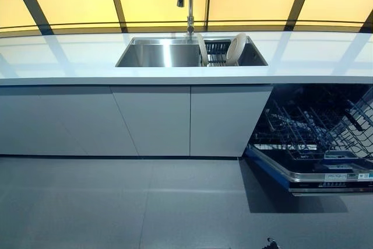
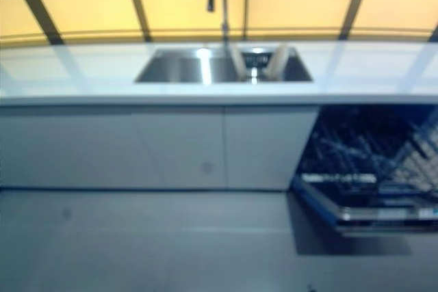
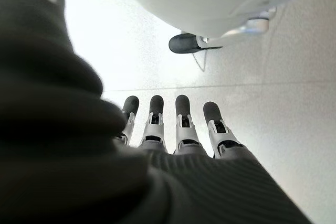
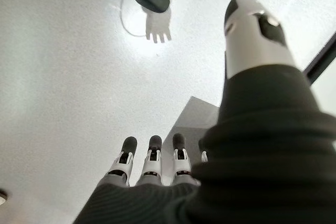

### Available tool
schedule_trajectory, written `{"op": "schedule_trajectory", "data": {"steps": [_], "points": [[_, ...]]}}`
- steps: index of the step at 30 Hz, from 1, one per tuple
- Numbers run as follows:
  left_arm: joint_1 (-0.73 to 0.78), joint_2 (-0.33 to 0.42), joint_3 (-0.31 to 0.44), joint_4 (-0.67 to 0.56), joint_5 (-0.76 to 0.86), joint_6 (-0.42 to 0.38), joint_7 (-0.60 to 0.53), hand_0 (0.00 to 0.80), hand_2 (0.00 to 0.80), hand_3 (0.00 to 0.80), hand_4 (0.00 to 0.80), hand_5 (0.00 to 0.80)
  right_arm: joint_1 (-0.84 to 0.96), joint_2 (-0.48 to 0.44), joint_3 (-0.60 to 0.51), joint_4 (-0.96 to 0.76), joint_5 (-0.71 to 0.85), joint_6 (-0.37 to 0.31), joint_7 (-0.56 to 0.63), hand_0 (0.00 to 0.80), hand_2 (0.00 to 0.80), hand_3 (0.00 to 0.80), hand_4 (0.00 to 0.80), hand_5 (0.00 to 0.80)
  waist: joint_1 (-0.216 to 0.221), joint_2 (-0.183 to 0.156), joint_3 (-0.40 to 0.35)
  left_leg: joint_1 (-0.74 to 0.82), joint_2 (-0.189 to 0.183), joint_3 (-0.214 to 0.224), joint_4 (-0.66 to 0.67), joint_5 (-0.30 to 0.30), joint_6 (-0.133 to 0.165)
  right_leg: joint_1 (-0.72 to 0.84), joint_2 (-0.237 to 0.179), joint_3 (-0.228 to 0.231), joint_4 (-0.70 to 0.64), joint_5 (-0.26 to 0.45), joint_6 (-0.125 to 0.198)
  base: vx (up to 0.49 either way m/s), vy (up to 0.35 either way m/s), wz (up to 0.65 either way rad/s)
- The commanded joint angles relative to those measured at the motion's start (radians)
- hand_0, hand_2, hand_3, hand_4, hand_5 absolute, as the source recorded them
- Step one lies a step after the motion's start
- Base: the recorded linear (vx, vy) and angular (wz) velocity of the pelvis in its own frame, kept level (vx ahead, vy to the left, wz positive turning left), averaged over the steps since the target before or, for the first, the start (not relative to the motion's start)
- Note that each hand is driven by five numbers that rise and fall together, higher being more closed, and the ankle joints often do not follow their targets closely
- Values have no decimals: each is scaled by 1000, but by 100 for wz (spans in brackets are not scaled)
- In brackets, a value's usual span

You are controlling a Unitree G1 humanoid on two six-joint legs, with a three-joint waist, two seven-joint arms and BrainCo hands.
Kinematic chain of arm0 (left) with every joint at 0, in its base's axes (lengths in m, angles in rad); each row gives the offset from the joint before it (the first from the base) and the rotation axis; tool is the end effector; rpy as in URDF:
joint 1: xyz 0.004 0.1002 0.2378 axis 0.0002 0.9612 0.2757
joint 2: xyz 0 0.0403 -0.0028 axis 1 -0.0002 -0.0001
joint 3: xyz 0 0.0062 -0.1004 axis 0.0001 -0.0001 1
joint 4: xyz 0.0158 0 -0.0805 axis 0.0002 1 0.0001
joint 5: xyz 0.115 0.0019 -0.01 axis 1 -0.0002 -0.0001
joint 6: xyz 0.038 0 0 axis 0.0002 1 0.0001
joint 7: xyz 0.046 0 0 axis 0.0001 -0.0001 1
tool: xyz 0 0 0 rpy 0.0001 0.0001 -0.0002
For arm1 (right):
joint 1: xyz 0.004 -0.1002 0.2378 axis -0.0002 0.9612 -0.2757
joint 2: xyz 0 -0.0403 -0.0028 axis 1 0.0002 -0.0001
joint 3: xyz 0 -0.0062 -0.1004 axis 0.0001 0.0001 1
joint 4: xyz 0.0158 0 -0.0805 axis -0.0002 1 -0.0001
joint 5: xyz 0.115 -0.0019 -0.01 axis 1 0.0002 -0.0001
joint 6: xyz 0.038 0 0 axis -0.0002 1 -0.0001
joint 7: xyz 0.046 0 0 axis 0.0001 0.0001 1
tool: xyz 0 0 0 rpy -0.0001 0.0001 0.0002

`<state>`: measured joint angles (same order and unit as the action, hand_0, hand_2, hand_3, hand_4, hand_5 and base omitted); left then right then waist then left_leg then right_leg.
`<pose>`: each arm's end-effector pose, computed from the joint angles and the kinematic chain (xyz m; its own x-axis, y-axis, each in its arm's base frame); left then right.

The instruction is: Take plates into dishwasher

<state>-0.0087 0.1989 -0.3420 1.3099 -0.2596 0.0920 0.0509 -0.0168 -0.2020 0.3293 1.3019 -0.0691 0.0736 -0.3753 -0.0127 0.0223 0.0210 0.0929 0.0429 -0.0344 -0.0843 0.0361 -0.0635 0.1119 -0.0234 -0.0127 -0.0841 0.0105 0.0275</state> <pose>0.0580 0.2041 -0.1359 0.1661 0.1664 -0.9720 0.0836 0.9797 0.1820 0.0640 -0.2061 -0.1346 0.3294 -0.4587 -0.8253 -0.2858 0.7846 -0.5501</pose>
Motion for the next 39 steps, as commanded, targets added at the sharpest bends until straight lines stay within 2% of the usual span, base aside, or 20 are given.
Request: {"op": "schedule_trajectory", "data": {"steps": [1, 7, 20, 30, 33, 35, 37, 39], "points": [[-47, -64, 11, 47, -9, -14, 15, 0, 0, 0, 0, 0, -44, 15, 25, 40, -15, 3, 0, 0, 0, 0, 0, 0, -9, -33, 21, 3, -127, 35, 5, -43, 116, -43, 20, -20, 2, 55, 16, 0, 0, 0], [-48, -60, 20, 55, -7, 20, -43, 0, 0, 0, 0, 0, -47, 21, 32, 53, -23, 4, 54, 0, 0, 0, 0, 0, -3, -38, 14, 7, -126, 35, 3, -45, 117, -38, 22, -25, 1, 51, 14, 5, -19, 0], [-56, -52, -1, 37, 21, 38, 3, 0, 0, 0, 0, 0, -58, 24, 45, 45, 54, 28, 93, 0, 0, 0, 0, 0, -2, -33, 14, 16, -118, 36, 9, -48, 114, -26, 26, -34, 14, 34, 6, 5, -11, 0], [-73, -55, 4, 38, 32, 39, 24, 0, 0, 0, 0, 0, -77, 20, 35, 55, 65, 38, 152, 0, 0, 0, 0, 0, -8, -43, 32, 21, -108, 34, 79, -76, 111, -8, 39, -15, 32, 19, -16, 31, -61, 0], [-69, -50, 19, 43, 9, 63, 55, 0, 0, 0, 0, 0, -78, 21, 38, 50, 58, 40, 142, 0, 0, 0, 0, 0, -14, -63, 38, -13, -96, 51, 201, -111, 101, -16, 37, -9, 66, 5, -33, 68, -113, 0], [-72, -45, 36, 45, -1, 64, 53, 0, 0, 0, 0, 0, -81, 14, 49, 40, 62, 52, 149, 0, 0, 0, 0, 0, -14, -79, 57, -85, -80, 68, 379, -70, 94, -29, 33, -14, 91, -4, -55, 12, -129, -4], [-69, -43, 51, 53, -13, 53, 49, 0, 0, 0, 0, 0, -81, 4, 56, 39, 62, 50, 164, 0, 0, 0, 0, 0, -10, -91, 80, -186, -79, 71, 563, -38, 105, -47, 31, -4, 128, -12, -77, 19, -131, 4], [-64, -42, 69, 53, -42, 70, 37, 0, 0, 0, 0, 0, -77, -1, 58, 45, 49, 59, 164, 0, 0, 0, 0, 0, 5, -84, 111, -294, -89, 68, 634, 11, 101, -38, 45, 31, 152, -22, -87, 98, -56, 6]]}}
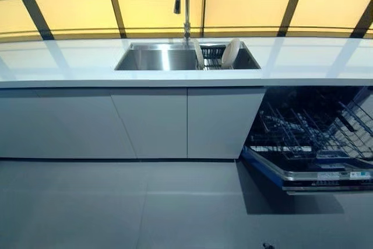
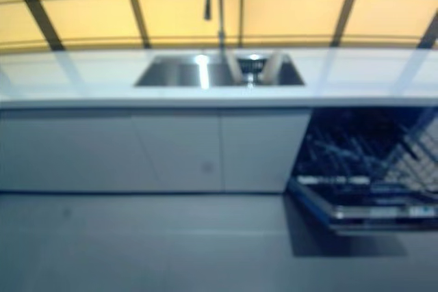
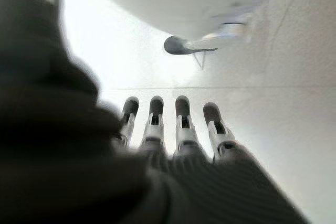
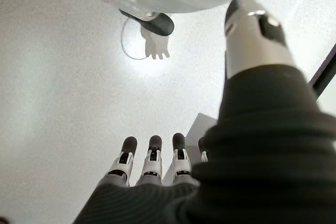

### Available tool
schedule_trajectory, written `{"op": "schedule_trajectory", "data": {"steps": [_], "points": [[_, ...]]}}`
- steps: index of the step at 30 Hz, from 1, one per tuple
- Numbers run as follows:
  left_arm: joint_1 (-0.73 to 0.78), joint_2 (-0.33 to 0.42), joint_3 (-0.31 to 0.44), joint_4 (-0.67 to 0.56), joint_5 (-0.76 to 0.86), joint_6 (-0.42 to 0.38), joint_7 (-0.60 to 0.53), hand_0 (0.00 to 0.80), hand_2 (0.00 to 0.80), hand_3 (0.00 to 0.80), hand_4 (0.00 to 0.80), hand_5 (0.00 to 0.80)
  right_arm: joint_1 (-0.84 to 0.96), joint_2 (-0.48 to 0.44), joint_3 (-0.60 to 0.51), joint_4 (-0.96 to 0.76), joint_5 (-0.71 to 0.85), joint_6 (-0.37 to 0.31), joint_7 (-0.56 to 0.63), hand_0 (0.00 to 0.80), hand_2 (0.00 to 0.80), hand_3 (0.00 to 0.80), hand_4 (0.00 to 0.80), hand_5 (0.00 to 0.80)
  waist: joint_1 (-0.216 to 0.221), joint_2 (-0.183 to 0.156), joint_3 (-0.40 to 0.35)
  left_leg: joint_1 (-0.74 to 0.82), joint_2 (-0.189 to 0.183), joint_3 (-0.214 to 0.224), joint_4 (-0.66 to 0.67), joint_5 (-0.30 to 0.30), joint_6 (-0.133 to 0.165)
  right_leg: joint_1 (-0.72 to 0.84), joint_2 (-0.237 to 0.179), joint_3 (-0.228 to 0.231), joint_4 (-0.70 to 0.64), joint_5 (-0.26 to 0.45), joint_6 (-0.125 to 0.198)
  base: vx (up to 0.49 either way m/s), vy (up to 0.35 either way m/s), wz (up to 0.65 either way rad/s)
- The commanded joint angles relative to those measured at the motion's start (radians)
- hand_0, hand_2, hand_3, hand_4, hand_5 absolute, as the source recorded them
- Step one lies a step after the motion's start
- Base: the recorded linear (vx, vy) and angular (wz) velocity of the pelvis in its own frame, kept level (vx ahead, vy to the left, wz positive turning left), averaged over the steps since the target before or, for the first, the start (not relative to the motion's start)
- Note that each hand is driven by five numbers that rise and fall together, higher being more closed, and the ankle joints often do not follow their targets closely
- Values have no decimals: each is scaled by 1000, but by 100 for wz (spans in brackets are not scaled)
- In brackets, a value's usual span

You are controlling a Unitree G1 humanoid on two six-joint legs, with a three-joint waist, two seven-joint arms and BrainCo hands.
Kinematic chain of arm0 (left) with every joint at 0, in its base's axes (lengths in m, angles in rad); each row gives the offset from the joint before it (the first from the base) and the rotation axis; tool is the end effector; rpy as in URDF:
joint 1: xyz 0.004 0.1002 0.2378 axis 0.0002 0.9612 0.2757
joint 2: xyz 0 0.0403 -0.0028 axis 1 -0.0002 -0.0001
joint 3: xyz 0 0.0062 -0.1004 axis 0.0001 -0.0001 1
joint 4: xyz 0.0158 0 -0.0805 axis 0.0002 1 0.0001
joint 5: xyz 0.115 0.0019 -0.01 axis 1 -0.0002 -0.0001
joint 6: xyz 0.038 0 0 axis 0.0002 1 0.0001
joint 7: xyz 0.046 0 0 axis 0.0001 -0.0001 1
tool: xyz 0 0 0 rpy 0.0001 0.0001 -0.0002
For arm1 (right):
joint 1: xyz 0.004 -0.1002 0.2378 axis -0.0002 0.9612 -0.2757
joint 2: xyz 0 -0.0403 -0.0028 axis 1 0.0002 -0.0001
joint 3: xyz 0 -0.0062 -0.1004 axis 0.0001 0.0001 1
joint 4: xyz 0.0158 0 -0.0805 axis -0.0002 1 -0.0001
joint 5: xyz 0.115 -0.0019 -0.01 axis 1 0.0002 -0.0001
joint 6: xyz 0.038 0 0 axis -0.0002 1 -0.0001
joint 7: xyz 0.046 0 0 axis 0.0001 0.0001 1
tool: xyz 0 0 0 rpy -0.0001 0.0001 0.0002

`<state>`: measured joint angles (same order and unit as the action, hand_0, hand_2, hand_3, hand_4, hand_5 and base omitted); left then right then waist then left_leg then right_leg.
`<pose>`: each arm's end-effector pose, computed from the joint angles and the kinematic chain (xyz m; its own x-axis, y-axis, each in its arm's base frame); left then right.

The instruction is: Take plates into dishwasher

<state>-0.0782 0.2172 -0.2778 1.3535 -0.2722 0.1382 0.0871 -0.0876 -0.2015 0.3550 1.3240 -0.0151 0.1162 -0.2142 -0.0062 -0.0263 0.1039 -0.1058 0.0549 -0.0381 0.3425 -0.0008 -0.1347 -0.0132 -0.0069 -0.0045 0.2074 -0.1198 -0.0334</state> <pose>0.0757 0.2156 -0.1313 0.1490 0.2403 -0.9592 0.0083 0.9697 0.2442 0.0850 -0.2055 -0.1311 0.2814 -0.3404 -0.8972 -0.3135 0.8511 -0.4213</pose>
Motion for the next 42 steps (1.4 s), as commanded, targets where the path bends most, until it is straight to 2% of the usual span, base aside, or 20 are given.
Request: {"op": "schedule_trajectory", "data": {"steps": [1, 2, 3, 4, 6, 7, 10, 12, 13, 16, 18, 25, 32, 34, 36, 37, 38, 39, 40, 42], "points": [[12, -62, 18, 14, -33, 24, -1, 0, 0, 0, 0, 0, -4, -3, 32, 31, 3, 15, -3, 0, 0, 0, 0, 0, 12, -22, 41, -129, -112, 63, 157, 88, 159, 103, 46, 46, -140, 101, -22, 195, 7, -6], [19, -63, 25, 20, -28, 21, 0, 0, 0, 0, 0, 0, -7, -3, 30, 45, 15, 10, -7, 0, 0, 0, 0, 0, 23, -11, 55, -139, -110, 70, 88, 111, 151, 121, 61, 64, -144, 95, -18, 293, 47, -19], [28, -62, 25, 26, -27, 16, -2, 0, 0, 0, 0, 0, -10, -4, 21, 56, 12, 6, -6, 0, 0, 0, 0, 0, 33, 12, 61, -144, -89, 87, -62, 170, 129, 140, 87, 71, -150, 85, -18, 344, 66, -27], [33, -61, 23, 32, -33, 11, -2, 0, 0, 0, 0, 0, -12, -4, 13, 66, -1, 3, -9, 0, 0, 0, 0, 0, 45, 25, 66, -152, -84, 79, -172, 214, 117, 166, 99, 81, -157, 75, -16, 408, 84, -19], [48, -66, 22, 38, -45, 7, 8, 0, 0, 0, 0, 0, -13, -6, 11, 79, -6, 8, -20, 0, 0, 0, 0, 0, 81, 38, 66, -175, -96, 19, -360, 269, 94, 217, 109, 115, -166, 55, -11, 441, 73, -16], [58, -71, 24, 45, -59, -2, 12, 0, 0, 0, 0, 0, -13, -5, 12, 84, -6, 5, -23, 0, 0, 0, 0, 0, 103, 39, 61, -199, -112, -26, -425, 271, 89, 241, 107, 136, -159, 39, -9, 431, 87, -50], [65, -78, 42, 48, -105, 1, 12, 0, 0, 0, 0, 0, -12, -2, -11, 94, -27, -9, -22, 0, 0, 0, 0, 0, 106, 45, 39, -180, -112, 9, -369, 212, 124, 279, 75, 169, -93, -36, 14, 429, 151, -56], [62, -70, 52, 46, -116, 7, 14, 0, 0, 0, 0, 0, -6, 1, -13, 90, -23, -14, -14, 0, 0, 0, 0, 0, 107, 38, 31, -174, -111, -3, -331, 203, 131, 294, 52, 164, -73, -53, 25, 379, 96, -76], [59, -63, 56, 47, -109, 4, 14, 0, 0, 0, 0, 0, 1, 4, -18, 88, -9, -21, -9, 0, 0, 0, 0, 0, 107, 37, 25, -179, -108, 1, -293, 190, 132, 306, 36, 144, -63, -69, 28, 347, 55, -58], [30, -37, 44, 26, -79, 7, 19, 0, 0, 0, 0, 0, 8, 13, -24, 64, -39, -21, -7, 0, 0, 0, 0, 0, 109, 17, 1, -199, -95, 65, -193, 144, 143, 323, -12, 76, -71, -61, 46, 298, 40, -31], [1, -30, 30, 21, -83, 4, 23, 0, 0, 0, 0, 0, -5, 15, -10, 58, -36, -23, -13, 0, 0, 0, 0, 0, 118, 11, -4, -224, -90, 76, -170, 142, 143, 329, -31, 52, -95, -52, 49, 167, 16, -20], [-8, -41, 4, 11, -62, -3, 27, 0, 0, 0, 0, 0, -15, 22, 19, 35, -19, -21, -6, 0, 0, 0, 0, 0, 141, -9, -19, -276, -92, 79, -148, 138, 141, 348, -46, 69, -183, -34, 69, 115, 23, -3], [12, -43, 29, 37, -41, 19, 31, 0, 0, 0, 0, 0, 0, 26, -13, 36, -18, -22, -16, 0, 0, 0, 0, 0, 129, -31, -43, -240, -117, 73, -109, 68, 179, 360, -67, 91, -115, -27, 94, 211, 72, 0], [2, -33, 28, 43, -27, 18, 25, 0, 0, 0, 0, 0, -7, 25, -32, 37, 8, -18, -31, 0, 0, 0, 0, 0, 120, -44, -59, -195, -142, 68, -125, 39, 210, 313, -113, 56, 33, 100, 139, 243, 110, 32], [-8, -26, 23, 45, -27, 18, 19, 0, 0, 0, 0, 0, -7, 19, -45, 28, 29, -11, -52, 0, 0, 0, 0, 0, 107, -28, -62, -130, -150, 51, -166, 23, 233, 198, -159, 27, 283, 260, 153, 241, 167, 5], [-13, -20, 19, 45, -13, 17, 11, 0, 0, 0, 0, 0, -3, 12, -57, 23, 41, -13, -65, 0, 0, 0, 0, 0, 88, -7, -56, -91, -147, 45, -184, 9, 247, 100, -144, 35, 421, 311, 151, 266, 189, -8], [-15, -15, 18, 45, -4, 17, 7, 0, 0, 0, 0, 0, -2, 9, -63, 21, 48, -14, -66, 0, 0, 0, 0, 0, 75, -5, -47, -66, -153, 45, -190, 4, 251, 53, -135, 34, 461, 317, 146, 289, 170, 5], [-18, -8, 18, 44, 16, 20, -3, 0, 0, 0, 0, 0, 2, 1, -66, 19, 64, -22, -75, 0, 0, 0, 0, 0, 51, 9, -34, -15, -152, 38, -211, 1, 253, -54, -113, 18, 479, 334, 134, 288, 104, 23], [-21, -3, 15, 42, 8, 19, -2, 0, 0, 0, 0, 0, 1, -6, -59, 19, 77, -32, -83, 0, 0, 0, 0, 0, 29, 26, -18, 42, -146, 30, -244, 5, 246, -148, -105, -21, 433, 310, 115, 348, 31, 29], [-30, 3, 3, 46, -11, 9, -5, 0, 0, 0, 0, 0, -1, -19, -56, 26, 95, -52, -86, 0, 0, 0, 0, 0, 0, 32, -4, 111, -151, -3, -290, 0, 230, -190, -101, -68, 203, 254, 94, 394, -162, 10]]}}
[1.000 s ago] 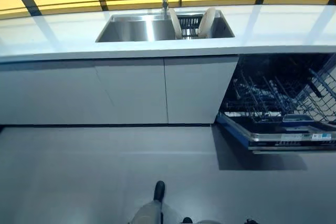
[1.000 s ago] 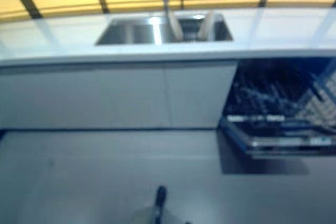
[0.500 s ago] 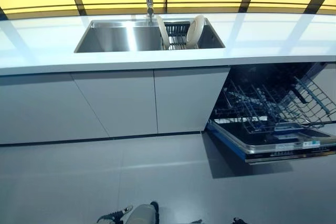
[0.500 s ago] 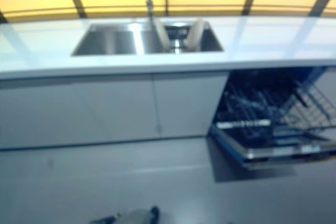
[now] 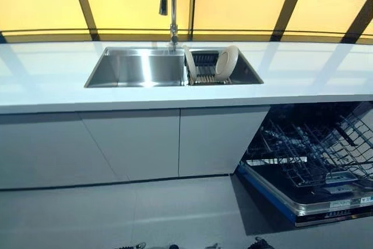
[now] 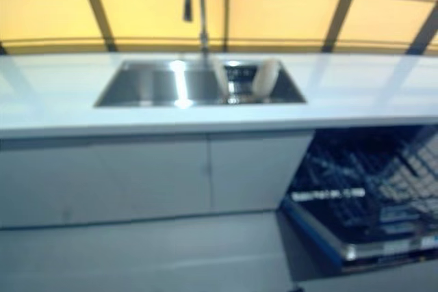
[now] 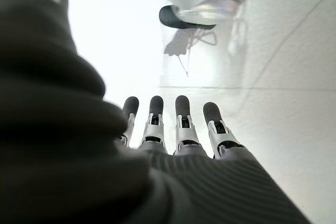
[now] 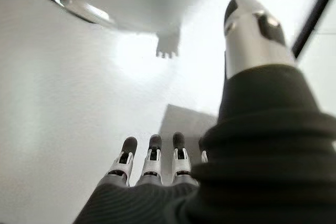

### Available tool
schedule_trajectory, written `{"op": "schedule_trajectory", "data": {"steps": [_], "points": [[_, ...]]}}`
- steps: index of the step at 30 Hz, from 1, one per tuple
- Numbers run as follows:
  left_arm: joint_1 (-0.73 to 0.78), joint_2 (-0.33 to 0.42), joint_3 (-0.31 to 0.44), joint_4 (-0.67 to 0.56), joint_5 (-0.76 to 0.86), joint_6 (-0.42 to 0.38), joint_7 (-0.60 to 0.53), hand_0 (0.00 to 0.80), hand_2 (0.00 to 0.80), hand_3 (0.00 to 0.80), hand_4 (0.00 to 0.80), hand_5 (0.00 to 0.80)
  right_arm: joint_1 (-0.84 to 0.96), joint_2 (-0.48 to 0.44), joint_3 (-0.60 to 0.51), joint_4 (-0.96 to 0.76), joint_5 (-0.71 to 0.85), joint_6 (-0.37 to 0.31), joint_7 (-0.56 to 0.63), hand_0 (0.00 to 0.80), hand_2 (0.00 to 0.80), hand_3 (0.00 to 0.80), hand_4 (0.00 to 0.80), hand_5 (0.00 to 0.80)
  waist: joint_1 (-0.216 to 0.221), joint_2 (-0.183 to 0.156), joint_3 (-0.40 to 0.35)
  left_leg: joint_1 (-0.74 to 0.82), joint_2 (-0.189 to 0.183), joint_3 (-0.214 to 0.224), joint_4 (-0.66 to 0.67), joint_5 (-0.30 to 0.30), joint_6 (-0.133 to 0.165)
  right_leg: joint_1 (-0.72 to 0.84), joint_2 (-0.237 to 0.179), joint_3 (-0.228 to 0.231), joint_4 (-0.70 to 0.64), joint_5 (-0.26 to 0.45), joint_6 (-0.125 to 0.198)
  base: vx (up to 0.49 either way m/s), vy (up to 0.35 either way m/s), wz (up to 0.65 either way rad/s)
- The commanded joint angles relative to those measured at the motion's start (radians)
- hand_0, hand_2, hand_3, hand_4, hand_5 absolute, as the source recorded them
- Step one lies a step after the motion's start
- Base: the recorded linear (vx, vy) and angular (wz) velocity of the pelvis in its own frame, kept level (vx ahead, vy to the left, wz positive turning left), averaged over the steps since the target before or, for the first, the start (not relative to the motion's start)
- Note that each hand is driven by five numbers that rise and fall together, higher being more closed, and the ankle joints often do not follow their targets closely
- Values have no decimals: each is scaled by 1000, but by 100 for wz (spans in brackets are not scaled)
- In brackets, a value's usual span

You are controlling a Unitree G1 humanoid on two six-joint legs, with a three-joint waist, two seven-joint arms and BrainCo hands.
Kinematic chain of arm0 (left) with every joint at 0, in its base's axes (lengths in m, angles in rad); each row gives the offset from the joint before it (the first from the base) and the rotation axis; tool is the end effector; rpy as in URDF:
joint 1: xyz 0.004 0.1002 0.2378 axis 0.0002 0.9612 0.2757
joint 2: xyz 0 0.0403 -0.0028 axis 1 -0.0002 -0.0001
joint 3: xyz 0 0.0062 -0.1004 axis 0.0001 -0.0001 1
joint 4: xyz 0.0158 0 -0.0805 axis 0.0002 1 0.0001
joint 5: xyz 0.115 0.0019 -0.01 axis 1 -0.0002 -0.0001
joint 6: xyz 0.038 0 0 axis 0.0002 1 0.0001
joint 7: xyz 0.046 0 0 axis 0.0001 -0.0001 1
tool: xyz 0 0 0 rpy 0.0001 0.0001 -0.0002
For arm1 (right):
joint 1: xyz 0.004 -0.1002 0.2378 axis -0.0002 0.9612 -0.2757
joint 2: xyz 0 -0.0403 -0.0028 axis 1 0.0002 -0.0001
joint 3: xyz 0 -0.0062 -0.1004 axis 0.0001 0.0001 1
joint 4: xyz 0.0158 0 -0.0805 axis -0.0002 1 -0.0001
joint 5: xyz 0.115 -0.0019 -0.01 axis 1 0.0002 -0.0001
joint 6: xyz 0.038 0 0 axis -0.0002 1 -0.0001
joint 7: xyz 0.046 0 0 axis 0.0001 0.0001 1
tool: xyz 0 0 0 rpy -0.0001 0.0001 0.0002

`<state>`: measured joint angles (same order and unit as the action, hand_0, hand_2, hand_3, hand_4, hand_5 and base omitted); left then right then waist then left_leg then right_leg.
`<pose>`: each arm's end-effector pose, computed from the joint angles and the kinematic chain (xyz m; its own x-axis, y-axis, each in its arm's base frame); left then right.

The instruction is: Take plates into dishwasher

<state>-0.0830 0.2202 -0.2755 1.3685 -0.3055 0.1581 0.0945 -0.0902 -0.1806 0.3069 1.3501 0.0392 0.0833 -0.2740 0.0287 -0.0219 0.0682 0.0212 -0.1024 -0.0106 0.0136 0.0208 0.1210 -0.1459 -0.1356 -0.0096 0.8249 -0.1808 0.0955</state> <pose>0.0739 0.2174 -0.1313 0.1167 0.2506 -0.9610 -0.0250 0.9681 0.2494 0.0831 -0.2010 -0.1325 0.2834 -0.3802 -0.8804 -0.2048 0.8728 -0.4429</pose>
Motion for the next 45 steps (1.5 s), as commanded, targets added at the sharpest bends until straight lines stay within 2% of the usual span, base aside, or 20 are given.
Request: {"op": "schedule_trajectory", "data": {"steps": [1, 3, 4, 5, 7, 8, 10, 14, 20, 27, 33, 34, 35, 37, 38, 39, 40, 43, 44, 45], "points": [[-34, -1, -3, 36, 29, -13, -19, 0, 0, 0, 0, 0, 6, -45, -13, 6, 52, -30, -24, 0, 0, 0, 0, 0, -54, 19, 32, 11, -10, -66, 21, -34, -32, -69, 29, -52, -600, 334, -26, 482, -287, 12], [-45, -5, 0, 45, 43, -17, -21, 0, 0, 0, 0, 0, 11, -49, -28, 21, 46, -44, -11, 0, 0, 0, 0, 0, -93, 17, 38, 76, -30, -124, 7, -66, -40, -105, 46, -25, -882, 432, 14, 519, -268, 61], [-47, -7, 5, 42, 47, -13, -17, 0, 0, 0, 0, 0, 6, -52, -34, 27, 35, -43, -5, 0, 0, 0, 0, 0, -104, 23, 38, 96, -33, -149, 13, -82, -35, -129, 66, 5, -910, 435, 17, 393, -191, 79], [-47, -10, 7, 40, 49, -12, -18, 0, 0, 0, 0, 0, 1, -52, -33, 29, 33, -41, -4, 0, 0, 0, 0, 0, -107, 18, 39, 102, -41, -163, 42, -110, -31, -128, 70, 21, -880, 432, 9, 290, -170, 70], [-34, -20, 9, 37, 51, -14, -15, 0, 0, 0, 0, 0, -6, -43, -25, 19, 28, -4, -14, 0, 0, 0, 0, 0, -96, -6, 27, 75, -46, -133, 136, -171, -29, -62, 53, 15, -802, 373, -15, 295, -225, 50], [-20, -30, 22, 27, 27, -11, 2, 0, 0, 0, 0, 0, -6, -37, -21, 4, 10, 30, -12, 0, 0, 0, 0, 0, -96, -7, 23, 88, -30, -122, 156, -172, -38, -55, 58, 20, -755, 365, -20, 228, -183, 46], [-9, -31, 36, 28, 53, -11, -25, 0, 0, 0, 0, 0, -3, -34, -11, 14, 28, 9, -11, 0, 0, 0, 0, 0, -90, -12, 25, 124, -1, -94, 150, -197, -46, -39, 50, -8, -725, 348, -24, 208, -154, 48], [12, -52, 12, 37, 97, -22, -28, 0, 0, 0, 0, 0, -2, -30, -14, 2, 43, -21, 1, 0, 0, 0, 0, 0, -93, -11, 14, 164, 15, -96, 90, -184, -52, -7, 62, -3, -758, 349, -30, 197, -110, 17], [17, -48, 0, 43, 70, -14, -16, 0, 0, 0, 0, 0, 1, -25, -15, 9, 32, -45, 18, 0, 0, 0, 0, 0, -111, 7, 16, 177, 26, -94, 30, -165, -57, -38, 53, 4, -738, 349, -8, 108, 0, -2], [25, -36, -6, 53, 107, -11, -35, 0, 0, 0, 0, 0, -16, -13, -3, -5, 61, -99, 57, 0, 0, 0, 0, 0, -102, 12, 32, 179, 22, -96, 18, -165, -49, -70, 27, -37, -690, 338, 7, 107, -3, -1], [11, -20, -36, 30, 175, -31, -37, 0, 0, 0, 0, 0, -32, -21, 65, -60, 4, -105, 315, 0, 0, 0, 0, 0, -97, 0, 26, 187, 32, -96, 29, -178, -55, -70, 31, -39, -664, 314, -2, 144, -55, 4], [-2, -16, -33, 15, 152, -28, -32, 0, 0, 0, 0, 0, -35, -32, 91, -84, -10, -110, 416, 0, 0, 0, 0, 0, -97, -11, 17, 208, 46, -99, 60, -207, -71, -63, 31, -44, -660, 304, -13, 187, -102, 9], [-3, -14, -32, 11, 150, -27, -31, 0, 0, 0, 0, 0, -36, -37, 99, -92, 0, -107, 425, 0, 0, 0, 0, 0, -97, -13, 14, 212, 52, -98, 80, -202, -78, -57, 33, -44, -664, 302, -17, 188, -114, 9], [-13, -2, -32, -13, 117, -18, -24, 0, 0, 0, 0, 0, -51, -89, 142, -174, -2, -80, 522, 0, 0, 0, 0, 0, -90, -39, 3, 132, 90, -79, 393, -42, -136, 10, 54, -23, -721, 291, -57, 101, -138, 19], [-13, -2, -30, -24, 107, -20, -16, 0, 0, 0, 0, 0, -56, -118, 166, -233, 3, -66, 573, 0, 0, 0, 0, 0, -75, -68, 15, -6, 67, -69, 590, 27, -139, 43, 46, -7, -733, 284, -77, 44, -179, 41], [-9, -3, -13, -40, 119, -23, -5, 0, 0, 0, 0, 0, -55, -147, 188, -312, 29, -42, 611, 0, 0, 0, 0, 0, -42, -80, 47, -199, 21, -42, 754, 47, -137, 94, 53, 6, -740, 277, -94, 77, -117, 53], [-4, 0, -5, -47, 123, -20, -1, 0, 0, 0, 0, 0, -55, -162, 199, -343, 24, -47, 645, 0, 0, 0, 0, 0, -19, -76, 62, -253, 4, -30, 663, 58, -139, 130, 69, 20, -745, 260, -97, 171, -22, 30], [10, 34, -11, -45, 119, -22, -13, 0, 0, 0, 0, 0, -72, -190, 216, -354, -5, -136, 698, 0, 0, 0, 0, 0, 27, -39, 76, -224, 89, -15, 182, 115, -148, 191, 103, 12, -737, 207, -76, 257, 74, -48], [-11, 50, -7, -21, 132, -18, -26, 0, 0, 0, 0, 0, -148, -200, 218, -361, 26, -133, 746, 0, 0, 0, 0, 0, 49, -46, 94, -196, 63, -41, 174, 56, -131, 190, 88, 9, -695, 167, -76, 188, 43, -100], [-13, 53, -9, -21, 131, -11, -20, 0, 0, 0, 0, 0, -170, -206, 212, -394, 11, -111, 755, 0, 0, 0, 0, 0, 47, -48, 93, -191, 55, -40, 193, 31, -128, 185, 82, 5, -680, 158, -76, 185, 36, -122]]}}
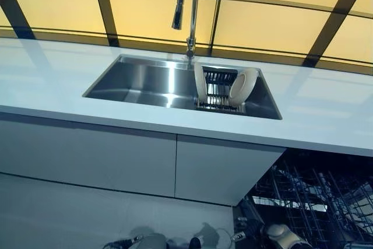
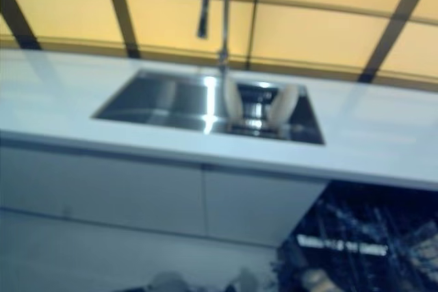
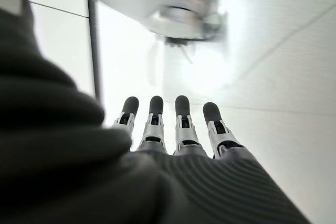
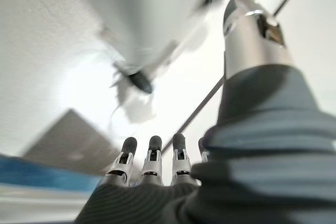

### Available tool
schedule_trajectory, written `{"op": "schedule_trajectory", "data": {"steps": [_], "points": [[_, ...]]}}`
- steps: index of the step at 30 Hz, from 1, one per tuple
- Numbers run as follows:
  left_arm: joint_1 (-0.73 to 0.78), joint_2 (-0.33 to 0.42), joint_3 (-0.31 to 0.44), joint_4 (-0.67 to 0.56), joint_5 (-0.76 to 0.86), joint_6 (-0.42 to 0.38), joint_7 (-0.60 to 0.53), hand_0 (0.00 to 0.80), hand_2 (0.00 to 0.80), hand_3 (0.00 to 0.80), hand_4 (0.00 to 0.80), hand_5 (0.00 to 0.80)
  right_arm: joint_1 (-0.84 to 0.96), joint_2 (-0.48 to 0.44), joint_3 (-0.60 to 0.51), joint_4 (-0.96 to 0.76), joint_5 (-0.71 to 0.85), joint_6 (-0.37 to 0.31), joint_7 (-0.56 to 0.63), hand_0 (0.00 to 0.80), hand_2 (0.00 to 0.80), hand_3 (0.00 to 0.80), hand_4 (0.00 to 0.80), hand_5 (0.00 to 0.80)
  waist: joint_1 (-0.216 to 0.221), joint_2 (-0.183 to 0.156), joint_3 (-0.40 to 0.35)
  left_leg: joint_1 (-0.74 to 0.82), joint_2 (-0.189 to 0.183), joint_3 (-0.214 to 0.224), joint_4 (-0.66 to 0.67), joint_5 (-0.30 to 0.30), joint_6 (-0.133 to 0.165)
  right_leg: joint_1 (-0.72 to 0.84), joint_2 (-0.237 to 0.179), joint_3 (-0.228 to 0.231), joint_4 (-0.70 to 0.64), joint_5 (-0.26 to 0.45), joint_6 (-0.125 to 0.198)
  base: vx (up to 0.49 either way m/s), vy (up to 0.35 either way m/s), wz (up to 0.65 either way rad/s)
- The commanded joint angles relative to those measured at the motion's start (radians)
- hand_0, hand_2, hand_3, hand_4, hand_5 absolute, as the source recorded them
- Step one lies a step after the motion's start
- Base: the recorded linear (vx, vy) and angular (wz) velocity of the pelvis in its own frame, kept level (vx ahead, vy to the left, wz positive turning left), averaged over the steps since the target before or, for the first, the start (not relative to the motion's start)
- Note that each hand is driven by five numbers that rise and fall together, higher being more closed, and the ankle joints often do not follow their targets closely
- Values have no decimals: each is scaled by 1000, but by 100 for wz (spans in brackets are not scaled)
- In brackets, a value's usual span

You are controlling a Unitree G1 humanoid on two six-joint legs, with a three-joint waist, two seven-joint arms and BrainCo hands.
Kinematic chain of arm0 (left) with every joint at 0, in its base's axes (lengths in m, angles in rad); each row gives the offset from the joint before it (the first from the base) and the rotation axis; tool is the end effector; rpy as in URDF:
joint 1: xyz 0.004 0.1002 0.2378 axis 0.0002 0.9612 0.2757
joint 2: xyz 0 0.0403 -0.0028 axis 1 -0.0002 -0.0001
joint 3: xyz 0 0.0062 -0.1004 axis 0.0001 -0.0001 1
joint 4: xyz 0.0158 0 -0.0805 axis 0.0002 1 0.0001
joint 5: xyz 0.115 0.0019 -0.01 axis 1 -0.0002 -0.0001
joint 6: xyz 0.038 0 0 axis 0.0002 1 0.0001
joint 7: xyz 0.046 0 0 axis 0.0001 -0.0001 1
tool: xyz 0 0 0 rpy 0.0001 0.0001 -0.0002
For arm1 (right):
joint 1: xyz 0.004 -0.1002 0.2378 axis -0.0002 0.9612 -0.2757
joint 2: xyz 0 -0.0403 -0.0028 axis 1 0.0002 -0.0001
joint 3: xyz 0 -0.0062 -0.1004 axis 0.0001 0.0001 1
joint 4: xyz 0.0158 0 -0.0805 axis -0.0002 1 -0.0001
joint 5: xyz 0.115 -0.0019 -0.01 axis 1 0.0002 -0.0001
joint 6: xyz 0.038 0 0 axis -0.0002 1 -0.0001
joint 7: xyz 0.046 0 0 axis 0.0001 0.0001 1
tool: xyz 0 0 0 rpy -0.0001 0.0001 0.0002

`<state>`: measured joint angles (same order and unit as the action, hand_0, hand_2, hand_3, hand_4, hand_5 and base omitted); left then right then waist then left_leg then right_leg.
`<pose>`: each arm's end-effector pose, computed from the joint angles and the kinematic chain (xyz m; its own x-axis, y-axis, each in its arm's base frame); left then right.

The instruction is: Take plates into dishwasher

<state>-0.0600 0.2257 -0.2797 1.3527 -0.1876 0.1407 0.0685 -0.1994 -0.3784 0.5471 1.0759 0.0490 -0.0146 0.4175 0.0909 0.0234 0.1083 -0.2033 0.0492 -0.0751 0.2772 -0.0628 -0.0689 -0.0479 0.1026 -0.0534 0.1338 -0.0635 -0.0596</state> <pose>0.0687 0.2195 -0.1317 0.1354 0.2419 -0.9608 0.0928 0.9624 0.2554 0.1652 -0.2247 -0.0927 0.3485 0.2682 -0.8981 -0.6587 0.7518 -0.0310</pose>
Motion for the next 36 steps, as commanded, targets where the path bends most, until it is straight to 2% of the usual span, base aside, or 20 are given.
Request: {"op": "schedule_trajectory", "data": {"steps": [1, 2, 4, 6, 7, 8, 9, 11, 12, 14, 17, 20, 23, 24, 27, 30, 33, 34, 35, 36], "points": [[-29, 58, -4, -17, 17, 18, 13, 0, 0, 0, 0, 0, -68, -26, -31, -186, -13, 26, 76, 0, 0, 0, 0, 0, -22, -96, 44, 65, -89, 31, -84, 96, 68, 78, -165, 41, 23, 39, 85, 169, 45, -105], [-21, 84, 5, -41, 30, 36, 4, 0, 0, 0, 0, 0, -56, -62, -39, -313, 9, 85, 111, 0, 0, 0, 0, 0, -31, -100, 29, 110, -90, 25, -125, 88, 76, 58, -177, 28, 28, 53, 104, 140, 18, -56], [-13, 123, 16, -60, 30, 48, -15, 0, 0, 0, 0, 0, -34, -135, -36, -487, 52, 123, 190, 0, 0, 0, 0, 0, -44, -103, 14, 160, -78, 29, -182, 91, 80, 41, -187, 27, 19, 72, 122, 100, -32, -17], [-3, 163, 42, -64, 19, 56, -27, 0, 0, 0, 0, 0, -8, -247, -51, -684, 117, 132, 350, 0, 0, 0, 0, 0, -63, -109, -9, 186, -64, 40, -237, 100, 75, 47, -196, 30, -27, 93, 134, 116, -41, -6], [-2, 164, 42, -64, 19, 57, -27, 0, 0, 0, 0, 0, -6, -253, -52, -691, 121, 131, 357, 0, 0, 0, 0, 0, -63, -109, -11, 187, -64, 40, -240, 101, 75, 48, -196, 30, -29, 94, 135, 87, -44, 16], [3, 177, 50, -64, 11, 59, -30, 0, 0, 0, 0, 0, -11, -293, -63, -770, 159, 144, 418, 0, 0, 0, 0, 0, -67, -114, -22, 188, -57, 54, -252, 106, 71, 53, -201, 27, -48, 101, 140, 69, -69, 22], [3, 188, 61, -63, 17, 66, -44, 0, 0, 0, 0, 0, -29, -342, -93, -852, 248, 171, 471, 0, 0, 0, 0, 0, -66, -120, -37, 188, -50, 61, -268, 111, 67, 57, -207, 18, -67, 109, 147, 83, -86, 18], [10, 186, 67, -54, 30, 56, -59, 0, 0, 0, 0, 0, -80, -374, -160, -910, 418, 193, 510, 0, 0, 0, 0, 0, -63, -126, -50, 191, -43, 64, -287, 116, 63, 66, -211, 11, -92, 115, 152, 61, -69, 0], [12, 185, 68, -52, 34, 54, -63, 0, 0, 0, 0, 0, -90, -378, -170, -915, 454, 195, 510, 0, 0, 0, 0, 0, -62, -127, -51, 192, -42, 64, -289, 116, 62, 67, -211, 11, -95, 115, 152, 45, -51, -2], [24, 170, 74, -35, 56, 36, -74, 0, 0, 0, 0, 0, -157, -365, -261, -917, 631, 224, 502, 0, 0, 0, 0, 0, -58, -130, -64, 194, -36, 66, -298, 113, 57, 74, -211, 5, -112, 112, 152, 53, -45, 7], [38, 142, 72, -19, 81, 19, -76, 0, 0, 0, 0, 0, -244, -341, -381, -852, 812, 217, 382, 0, 0, 0, 0, 0, -51, -130, -78, 209, -22, 73, -321, 106, 50, 96, -213, -7, -137, 104, 155, 37, -34, 6], [48, 126, 62, 1, 87, 3, -68, 0, 0, 0, 0, 0, -298, -336, -481, -790, 947, 212, 325, 0, 0, 0, 0, 0, -47, -127, -85, 224, -17, 70, -333, 100, 48, 112, -212, -13, -143, 95, 156, 32, -16, 9], [41, 120, 37, 19, 90, 0, -56, 0, 0, 0, 0, 0, -374, -375, -570, -719, 1101, 188, 126, 0, 0, 0, 0, 0, -49, -124, -94, 239, -13, 67, -336, 92, 43, 126, -211, -16, -141, 84, 152, 51, -14, 11], [36, 120, 30, 24, 85, 1, -53, 0, 0, 0, 0, 0, -405, -396, -597, -676, 1104, 141, 46, 0, 0, 0, 0, 0, -50, -123, -96, 243, -12, 65, -333, 87, 42, 127, -211, -15, -138, 81, 150, 34, -7, 8], [23, 111, 11, 36, 71, 3, -43, 0, 0, 0, 0, 0, -493, -451, -636, -602, 1121, 57, -154, 0, 0, 0, 0, 0, -54, -118, -97, 250, -11, 60, -318, 77, 37, 132, -211, -12, -130, 75, 144, 61, 12, 4], [11, 106, -10, 37, 48, 8, -43, 0, 0, 0, 0, 0, -608, -506, -614, -555, 1067, -6, -387, 0, 0, 0, 0, 0, -56, -113, -95, 254, -17, 57, -286, 60, 34, 134, -220, -10, -122, 75, 141, 86, 38, -1], [1, 106, -22, 32, 49, 14, -51, 0, 0, 0, 0, 0, -719, -541, -549, -456, 1032, 0, -509, 0, 0, 0, 0, 0, -45, -108, -94, 255, -29, 40, -272, 47, 48, 136, -234, -14, -83, 55, 144, 98, 70, -6], [-2, 109, -30, 30, 57, 16, -55, 0, 0, 0, 0, 0, -754, -545, -522, -415, 1008, -11, -541, 0, 0, 0, 0, 0, -38, -107, -92, 247, -42, 26, -264, 46, 61, 131, -239, -19, -35, 42, 147, 61, 62, -9], [-3, 120, -36, 21, 67, 18, -60, 0, 0, 0, 0, 0, -794, -555, -482, -370, 957, -24, -570, 0, 0, 0, 0, 0, -34, -106, -86, 243, -54, 25, -259, 48, 78, 89, -243, -37, 80, 62, 163, 31, 47, -10], [-3, 121, -35, 20, 70, 19, -62, 0, 0, 0, 0, 0, -806, -556, -472, -360, 947, -22, -574, 0, 0, 0, 0, 0, -34, -106, -86, 240, -58, 26, -258, 49, 81, 73, -246, -36, 104, 62, 167, 2, 80, -10]]}}
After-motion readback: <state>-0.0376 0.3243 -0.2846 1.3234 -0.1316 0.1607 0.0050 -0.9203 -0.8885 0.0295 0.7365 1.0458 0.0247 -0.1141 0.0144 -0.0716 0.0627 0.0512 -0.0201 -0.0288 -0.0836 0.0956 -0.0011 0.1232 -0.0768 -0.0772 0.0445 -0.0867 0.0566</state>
